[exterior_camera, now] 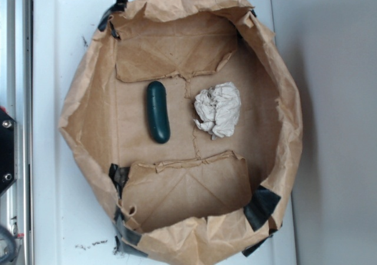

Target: Grab the plastic pickle.

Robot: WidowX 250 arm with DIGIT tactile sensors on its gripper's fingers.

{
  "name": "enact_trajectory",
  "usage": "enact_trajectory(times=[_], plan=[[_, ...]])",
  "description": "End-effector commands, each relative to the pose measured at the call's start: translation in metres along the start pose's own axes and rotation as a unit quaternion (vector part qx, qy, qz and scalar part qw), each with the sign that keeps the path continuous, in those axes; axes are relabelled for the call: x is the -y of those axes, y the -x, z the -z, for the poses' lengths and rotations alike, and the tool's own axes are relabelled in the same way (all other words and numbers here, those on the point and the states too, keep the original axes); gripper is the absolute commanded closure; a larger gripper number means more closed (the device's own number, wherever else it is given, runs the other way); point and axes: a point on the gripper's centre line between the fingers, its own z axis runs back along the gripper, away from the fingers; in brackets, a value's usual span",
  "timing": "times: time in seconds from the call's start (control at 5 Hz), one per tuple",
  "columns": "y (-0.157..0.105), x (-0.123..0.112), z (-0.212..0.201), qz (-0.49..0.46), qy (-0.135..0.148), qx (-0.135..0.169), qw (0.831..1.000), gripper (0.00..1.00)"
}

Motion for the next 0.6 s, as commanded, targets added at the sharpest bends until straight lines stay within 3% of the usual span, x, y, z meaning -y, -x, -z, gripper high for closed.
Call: enact_trajectory(times=[0.0, 0.4], plan=[[0.000, 0.000, 0.000, 0.000, 0.000, 0.000, 1.000, 0.00], [-0.098, -0.013, 0.036, 0.046, -0.002, 0.004, 0.999, 0.00]])
